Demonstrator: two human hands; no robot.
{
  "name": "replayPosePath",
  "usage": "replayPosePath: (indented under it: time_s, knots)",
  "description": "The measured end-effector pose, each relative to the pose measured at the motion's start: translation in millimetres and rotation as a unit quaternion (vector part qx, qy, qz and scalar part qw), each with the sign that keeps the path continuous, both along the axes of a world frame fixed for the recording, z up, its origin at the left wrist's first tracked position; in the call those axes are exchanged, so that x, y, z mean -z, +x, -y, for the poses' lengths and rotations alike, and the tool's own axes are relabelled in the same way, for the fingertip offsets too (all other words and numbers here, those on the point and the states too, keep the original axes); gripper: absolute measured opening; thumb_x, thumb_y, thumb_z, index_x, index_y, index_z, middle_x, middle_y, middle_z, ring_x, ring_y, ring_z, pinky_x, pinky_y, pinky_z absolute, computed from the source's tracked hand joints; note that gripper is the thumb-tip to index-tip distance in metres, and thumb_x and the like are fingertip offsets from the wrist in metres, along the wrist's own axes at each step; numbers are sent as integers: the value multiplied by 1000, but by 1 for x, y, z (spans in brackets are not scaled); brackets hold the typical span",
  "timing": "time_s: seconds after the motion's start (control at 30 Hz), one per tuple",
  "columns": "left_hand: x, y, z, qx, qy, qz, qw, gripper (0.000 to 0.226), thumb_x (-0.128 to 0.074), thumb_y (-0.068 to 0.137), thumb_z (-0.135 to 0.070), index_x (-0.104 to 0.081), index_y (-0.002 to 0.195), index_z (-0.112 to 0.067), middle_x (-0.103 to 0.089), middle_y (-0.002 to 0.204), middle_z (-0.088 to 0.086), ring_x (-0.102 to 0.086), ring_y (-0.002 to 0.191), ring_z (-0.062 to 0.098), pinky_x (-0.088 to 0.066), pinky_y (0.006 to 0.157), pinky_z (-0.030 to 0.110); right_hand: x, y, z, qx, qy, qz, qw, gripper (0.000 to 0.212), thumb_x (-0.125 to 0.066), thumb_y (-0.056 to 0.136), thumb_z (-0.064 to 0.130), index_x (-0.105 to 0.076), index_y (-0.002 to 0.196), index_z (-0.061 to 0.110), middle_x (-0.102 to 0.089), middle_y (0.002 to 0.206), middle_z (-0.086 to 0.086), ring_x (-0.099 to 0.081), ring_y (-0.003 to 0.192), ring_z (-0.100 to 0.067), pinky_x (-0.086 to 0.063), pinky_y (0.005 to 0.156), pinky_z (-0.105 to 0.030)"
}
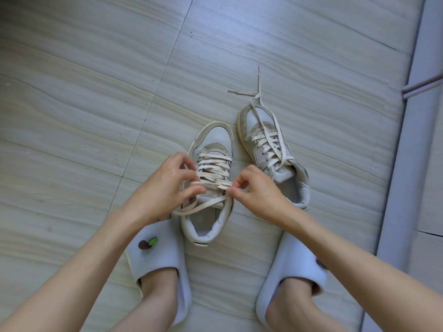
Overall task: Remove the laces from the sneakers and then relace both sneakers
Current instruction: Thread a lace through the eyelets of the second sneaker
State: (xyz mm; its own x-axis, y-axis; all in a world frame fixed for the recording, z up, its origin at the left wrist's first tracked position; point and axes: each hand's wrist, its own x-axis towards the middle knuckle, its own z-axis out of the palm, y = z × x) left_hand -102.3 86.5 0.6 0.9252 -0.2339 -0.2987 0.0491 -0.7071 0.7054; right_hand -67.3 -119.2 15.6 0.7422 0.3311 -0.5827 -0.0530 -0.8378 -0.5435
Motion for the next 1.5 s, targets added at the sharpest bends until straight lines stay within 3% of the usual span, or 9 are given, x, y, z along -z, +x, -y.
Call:
replayPosePath:
  time_s: [0.1,0.2,0.43,0.57,0.77,0.93,1.07,1.2,1.5]
  knots:
    - [-7,1,-16,-22,-100,-90,991,2,-69,81,-24,-70,80,-26,-53,101,-12,-53,92,1,-40,78,10,-6,4,5,68,48,-107,991,24,-63,89,27,-61,73,8,-56,81,-2,-50,66,-12,-36,59,-17]
    - [-9,5,-27,-7,-148,-180,972,12,-65,85,-14,-68,85,-26,-59,104,-8,-58,97,5,-48,85,21,-9,-2,2,122,75,-164,976,22,-63,88,28,-57,69,19,-56,73,1,-48,64,-10,-41,58,-18]
    - [-4,5,-3,-120,-44,4,992,12,-63,83,-3,-61,78,-15,-58,73,-6,-57,70,14,-47,69,23,-9,-9,-16,170,71,-100,978,24,-66,86,29,-69,75,7,-40,39,13,-37,39,-2,-27,47,-16]
    - [7,-15,5,-157,21,63,985,14,-54,80,1,-60,86,-10,-49,81,1,-49,69,20,-43,68,33,-7,-13,-18,191,86,-107,972,21,-61,89,23,-64,74,9,-48,55,5,-42,53,-8,-39,59,-24]
    - [11,-25,10,-188,24,10,982,12,-51,82,2,-60,79,-7,-47,84,2,-47,72,18,-31,66,21,-2,-24,-5,236,128,-137,953,20,-56,93,20,-54,73,16,-55,83,-5,-51,77,-17,-49,88,-47]
    - [1,-19,9,-314,-148,-161,924,23,-52,86,-2,-56,69,-17,-56,68,0,-48,59,12,-39,51,18,0,-30,12,302,195,-178,916,15,-55,94,15,-55,79,14,-52,86,1,-51,84,-10,-52,84,-31]
    - [-7,-16,3,-254,-181,-237,920,17,-55,86,-17,-58,70,-11,-53,75,4,-46,72,18,-36,63,26,1,-32,14,281,175,-156,931,16,-58,92,24,-56,80,14,-53,91,-1,-51,80,-10,-51,85,-36]
    - [-9,-4,4,-183,-122,-212,952,37,-56,89,-47,-67,71,-16,-67,83,3,-57,82,16,-41,77,31,2,-27,-2,206,127,-69,968,23,-66,84,38,-57,77,19,-52,98,1,-53,89,-10,-41,79,-27]
    - [-6,-12,-9,-221,-223,-212,925,22,-58,91,-24,-66,77,-9,-66,77,-1,-61,78,7,-52,71,21,3,-26,4,132,85,-59,986,24,-59,91,26,-48,70,25,-49,92,3,-49,78,-7,-32,67,-20]
